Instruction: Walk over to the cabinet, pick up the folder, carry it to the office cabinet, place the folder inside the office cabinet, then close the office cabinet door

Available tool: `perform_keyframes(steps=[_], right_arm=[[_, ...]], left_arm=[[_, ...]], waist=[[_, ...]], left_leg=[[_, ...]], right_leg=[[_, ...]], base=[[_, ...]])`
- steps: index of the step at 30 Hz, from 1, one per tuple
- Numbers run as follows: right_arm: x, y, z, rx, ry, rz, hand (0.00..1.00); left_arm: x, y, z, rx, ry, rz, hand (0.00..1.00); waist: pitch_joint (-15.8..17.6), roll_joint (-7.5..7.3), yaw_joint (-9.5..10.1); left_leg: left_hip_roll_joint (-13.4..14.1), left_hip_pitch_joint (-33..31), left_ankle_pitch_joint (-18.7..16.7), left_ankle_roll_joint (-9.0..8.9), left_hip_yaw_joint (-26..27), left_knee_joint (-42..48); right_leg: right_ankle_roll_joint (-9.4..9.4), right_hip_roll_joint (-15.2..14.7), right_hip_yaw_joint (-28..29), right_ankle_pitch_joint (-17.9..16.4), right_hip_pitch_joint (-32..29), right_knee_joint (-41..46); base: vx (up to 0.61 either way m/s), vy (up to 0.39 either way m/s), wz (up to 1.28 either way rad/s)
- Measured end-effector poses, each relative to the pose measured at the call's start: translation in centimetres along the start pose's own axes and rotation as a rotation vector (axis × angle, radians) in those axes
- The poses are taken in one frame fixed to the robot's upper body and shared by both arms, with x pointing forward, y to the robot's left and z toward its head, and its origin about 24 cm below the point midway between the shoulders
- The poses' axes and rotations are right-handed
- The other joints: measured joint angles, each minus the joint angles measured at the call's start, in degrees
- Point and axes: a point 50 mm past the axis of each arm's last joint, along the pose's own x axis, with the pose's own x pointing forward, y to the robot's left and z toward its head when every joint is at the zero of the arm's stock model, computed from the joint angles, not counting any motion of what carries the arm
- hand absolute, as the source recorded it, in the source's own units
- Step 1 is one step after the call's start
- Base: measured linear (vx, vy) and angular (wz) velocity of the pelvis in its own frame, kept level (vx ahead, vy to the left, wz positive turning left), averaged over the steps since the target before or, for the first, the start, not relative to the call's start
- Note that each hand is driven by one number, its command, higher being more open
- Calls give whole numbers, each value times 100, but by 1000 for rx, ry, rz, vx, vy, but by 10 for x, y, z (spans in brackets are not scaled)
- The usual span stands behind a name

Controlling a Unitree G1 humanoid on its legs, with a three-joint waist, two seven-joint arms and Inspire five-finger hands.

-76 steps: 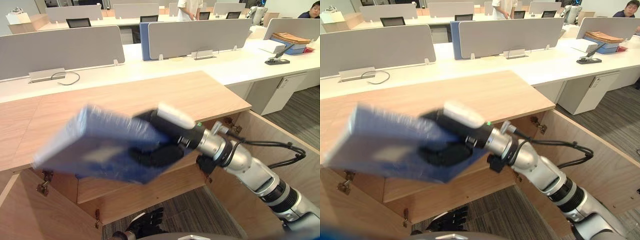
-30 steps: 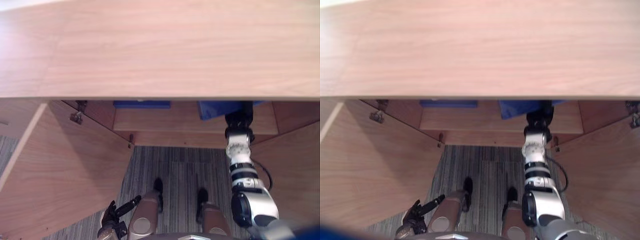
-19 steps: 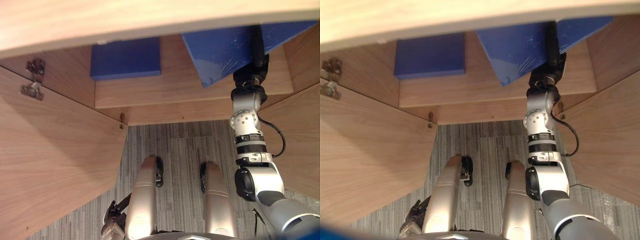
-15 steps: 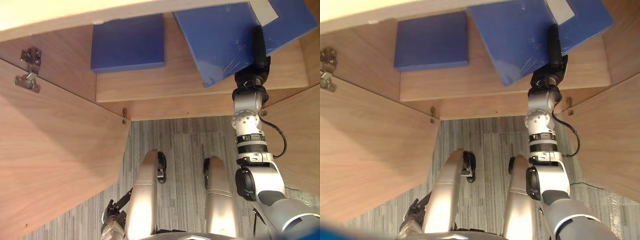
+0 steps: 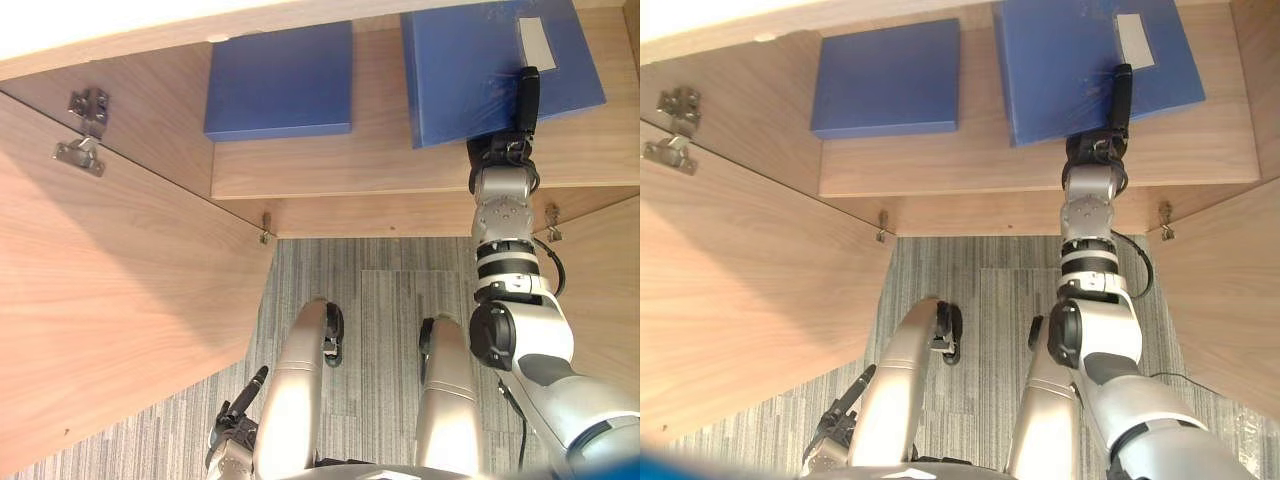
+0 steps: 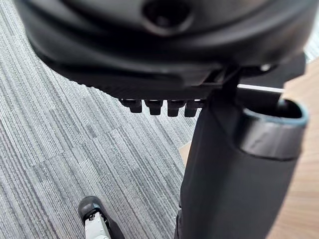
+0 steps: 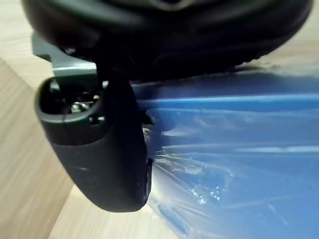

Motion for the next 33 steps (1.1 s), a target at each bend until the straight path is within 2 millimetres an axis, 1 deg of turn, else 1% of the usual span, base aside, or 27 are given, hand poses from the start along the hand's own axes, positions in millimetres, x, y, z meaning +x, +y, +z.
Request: perform_keyframes(steps=[1,3,4,5,7,8,10,11,12,14,15,22,23,25,28,31,33], right_arm=[[1,6,1,26,0,3,100],[3,16,7,18,-12,12,100],[4,21,8,1,-5,18,100],[5,23,9,-26,-1,22,100],[7,25,7,-169,15,22,100],[8,23,7,-214,18,15,100],[11,15,3,-416,43,-7,100],[11,13,2,-465,48,-13,100],[13,8,0,-570,64,-22,100],[14,1,-2,-709,93,-20,100],[15,-1,-1,-795,87,-13,100],[19,-12,13,-1159,120,68,100],[19,-15,18,-1256,120,92,100],[20,-21,26,-1344,126,113,100],[20,-28,31,-1406,149,137,100],[19,-40,33,-1441,180,137,100],[19,-47,34,-1442,204,134,100]], left_arm=[[-1,-1,0,14,-3,-4,100],[-2,1,-3,42,2,5,100],[-4,5,-2,56,-6,7,100],[-5,7,-3,59,-7,6,100],[-9,13,-4,87,-13,3,100],[-9,14,-5,93,-13,2,100],[-13,15,-5,120,-19,-20,100],[-13,14,-5,122,-21,-27,100],[-15,12,-4,131,-29,-48,100],[-18,9,-2,141,-44,-85,100],[-19,7,-1,153,-50,-105,100],[-21,5,5,199,-50,-161,100],[-22,4,5,209,-52,-174,100],[-23,2,7,237,-66,-199,100],[-23,-1,9,268,-77,-227,100],[-23,-1,10,269,-74,-238,100],[-23,-1,10,287,-67,-240,100]], waist=[[7,36,38],[-38,129,86],[-40,133,94],[-41,135,101],[-44,146,115],[-45,147,116],[-45,164,124],[-44,179,125],[-49,206,126],[-33,248,127],[-26,272,121],[-40,302,79],[-41,304,87],[-44,307,88],[-49,315,85],[-59,319,88],[-126,316,92]], left_leg=[[-21,37,6,10,-6,-17],[-57,81,14,22,-79,-54],[-82,120,27,41,-92,-96],[-94,142,33,47,-92,-116],[-98,220,34,49,-92,-153],[-98,239,34,49,-94,-164],[-98,243,34,50,-98,-178],[-98,240,34,50,-101,-178],[-97,231,34,50,-106,-177],[-95,228,34,50,-111,-177],[-94,224,34,50,-111,-177],[-86,229,34,52,-109,-175],[-85,231,34,52,-109,-175],[-84,241,34,53,-106,-174],[-79,291,33,53,-104,-184],[-77,425,31,54,-105,-244],[-75,441,31,54,-105,-284]], right_leg=[[1,-30,-16,-8,47,-6],[3,-74,-117,-19,159,-71],[3,-106,-143,-21,214,-110],[7,-119,-151,-23,237,-126],[14,-127,-167,-26,335,-178],[14,-127,-171,-26,356,-193],[13,-127,-179,-26,364,-206],[13,-127,-182,-26,364,-207],[13,-127,-188,-26,360,-209],[13,-125,-194,-26,361,-211],[13,-125,-194,-26,357,-211],[12,-121,-192,-28,354,-202],[12,-121,-193,-28,355,-202],[12,-122,-193,-28,364,-204],[13,-121,-199,-28,412,-218],[14,-124,-219,-29,555,-286],[14,-125,-232,-28,573,-333]], base=[[32,-2,17],[43,-2,18],[41,0,17],[37,1,10],[34,2,3],[0,0,0],[0,0,0],[0,0,0],[0,0,0],[0,0,0],[0,0,0],[0,0,0],[0,0,0],[0,0,0],[0,0,0],[0,0,0],[0,0,0]])
